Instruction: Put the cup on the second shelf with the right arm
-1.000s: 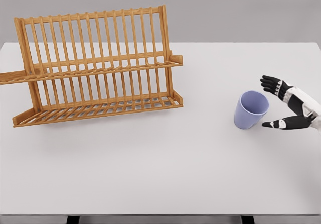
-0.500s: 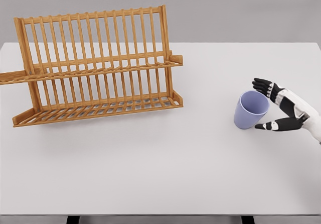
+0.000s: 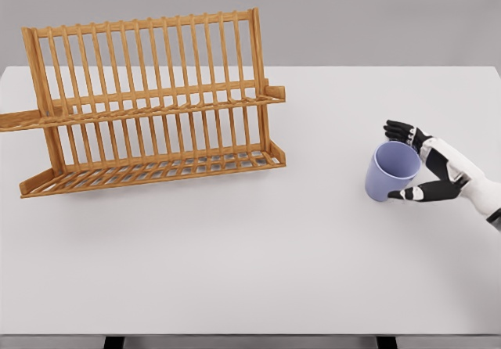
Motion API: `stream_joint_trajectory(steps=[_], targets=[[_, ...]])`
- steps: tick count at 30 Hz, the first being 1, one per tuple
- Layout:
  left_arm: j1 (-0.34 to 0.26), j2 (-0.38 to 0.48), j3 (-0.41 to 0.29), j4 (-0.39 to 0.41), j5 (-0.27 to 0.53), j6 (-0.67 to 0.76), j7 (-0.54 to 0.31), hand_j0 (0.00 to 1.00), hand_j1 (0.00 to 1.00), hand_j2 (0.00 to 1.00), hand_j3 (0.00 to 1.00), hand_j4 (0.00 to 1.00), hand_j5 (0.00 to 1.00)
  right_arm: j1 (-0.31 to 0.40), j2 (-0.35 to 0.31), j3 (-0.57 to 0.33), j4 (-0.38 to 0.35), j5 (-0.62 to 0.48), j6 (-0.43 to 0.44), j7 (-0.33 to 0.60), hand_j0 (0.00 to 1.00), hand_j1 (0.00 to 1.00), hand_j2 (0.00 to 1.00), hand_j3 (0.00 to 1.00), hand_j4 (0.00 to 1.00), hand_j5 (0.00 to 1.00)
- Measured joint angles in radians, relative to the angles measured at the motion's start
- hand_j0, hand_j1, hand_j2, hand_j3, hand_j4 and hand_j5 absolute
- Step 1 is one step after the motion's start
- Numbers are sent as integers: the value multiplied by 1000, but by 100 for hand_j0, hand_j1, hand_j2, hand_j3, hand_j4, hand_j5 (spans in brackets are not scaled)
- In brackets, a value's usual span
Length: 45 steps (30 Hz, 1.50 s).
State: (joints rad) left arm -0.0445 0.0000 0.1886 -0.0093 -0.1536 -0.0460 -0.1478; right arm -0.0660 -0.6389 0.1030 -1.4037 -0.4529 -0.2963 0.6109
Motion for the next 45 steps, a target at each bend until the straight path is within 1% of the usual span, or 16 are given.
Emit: stream_joint_trajectory(steps=[17, 24, 25, 26, 27, 29, 30, 33, 34, 35, 37, 38, 41, 45], targets=[[0, 0, 0, 0, 0, 0, 0, 100, 100, 100, 100, 100, 100, -14, 8, 5, 1, 3, 2, 0, 100, 100, 100, 100, 100, 100], [0, 0, 0, 0, 0, 0, 0, 100, 100, 100, 100, 100, 100, -26, 9, 27, 5, 6, 3, 0, 98, 98, 98, 98, 98, 98], [0, 0, 0, 0, 0, 0, 0, 100, 100, 100, 100, 100, 100, -26, 9, 27, 5, 5, 4, 0, 97, 97, 97, 97, 97, 97], [0, 0, 0, 0, 0, 0, 0, 100, 100, 100, 100, 100, 100, -26, 12, 26, 5, 3, 6, -1, 89, 89, 89, 89, 89, 89], [0, 0, 0, 0, 0, 0, 0, 100, 100, 100, 100, 100, 100, -26, 17, 25, 4, -1, 8, -1, 83, 83, 83, 83, 83, 83], [0, 0, 0, 0, 0, 0, 0, 100, 100, 100, 100, 100, 100, -26, 23, 23, 5, -5, 10, -2, 74, 74, 74, 74, 74, 74], [0, 0, 0, 0, 0, 0, 0, 100, 100, 100, 100, 100, 100, -26, 25, 23, 5, -5, 11, -2, 71, 71, 71, 71, 71, 71], [0, 0, 0, 0, 0, 0, 0, 100, 100, 100, 100, 100, 100, -26, 28, 22, 5, -5, 11, -4, 71, 71, 71, 71, 71, 71], [0, 0, 0, 0, 0, 0, 1, 100, 100, 100, 100, 100, 100, -26, 29, 22, 4, -4, 11, -4, 69, 69, 69, 69, 69, 69], [0, 0, 0, 0, 0, 0, 0, 100, 100, 100, 100, 100, 100, -26, 29, 22, 4, -3, 11, -4, 64, 64, 64, 64, 64, 64], [0, 0, 0, 0, 0, 0, 0, 100, 100, 100, 100, 100, 100, -26, 29, 22, 4, -1, 11, -4, 64, 64, 64, 64, 64, 64], [0, 0, 0, 0, 0, 0, 0, 100, 100, 100, 100, 100, 100, -26, 29, 22, 3, 1, 11, -4, 60, 60, 60, 60, 60, 60], [0, 0, 0, 0, 0, 0, 0, 100, 100, 100, 100, 100, 100, -29, 29, 21, -2, 12, 12, -2, 60, 60, 60, 60, 60, 60], [0, 0, 0, 0, 0, 0, 0, 100, 100, 100, 100, 100, 100, -52, 26, 20, -4, 18, 19, 1, 60, 60, 60, 60, 60, 60]])
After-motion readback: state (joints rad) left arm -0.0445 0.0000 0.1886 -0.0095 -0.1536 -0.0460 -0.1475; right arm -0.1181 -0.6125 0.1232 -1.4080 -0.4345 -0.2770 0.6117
